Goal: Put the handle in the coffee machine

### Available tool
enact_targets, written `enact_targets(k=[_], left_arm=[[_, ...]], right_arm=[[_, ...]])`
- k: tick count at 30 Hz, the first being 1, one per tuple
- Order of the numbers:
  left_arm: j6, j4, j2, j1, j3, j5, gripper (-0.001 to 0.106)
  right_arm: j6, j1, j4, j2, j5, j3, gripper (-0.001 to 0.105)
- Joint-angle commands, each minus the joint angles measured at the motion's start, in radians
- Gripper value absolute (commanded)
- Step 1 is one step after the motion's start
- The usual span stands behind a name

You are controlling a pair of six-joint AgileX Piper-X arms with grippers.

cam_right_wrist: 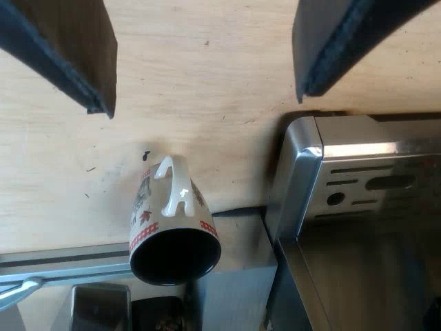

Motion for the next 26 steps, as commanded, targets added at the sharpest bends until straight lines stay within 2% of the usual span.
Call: enact_targets(k=[1,26], left_arm=[[0.002,-0.018,-0.114,-0.002,-0.002,0.000,0.058],[0.009,-0.041,-0.140,-0.001,0.009,0.020,0.058]], right_arm=[[-0.008,0.001,-0.012,-0.038,-0.006,-0.005,0.058],[-0.008,0.001,-0.012,-0.038,-0.006,-0.005,0.058]])
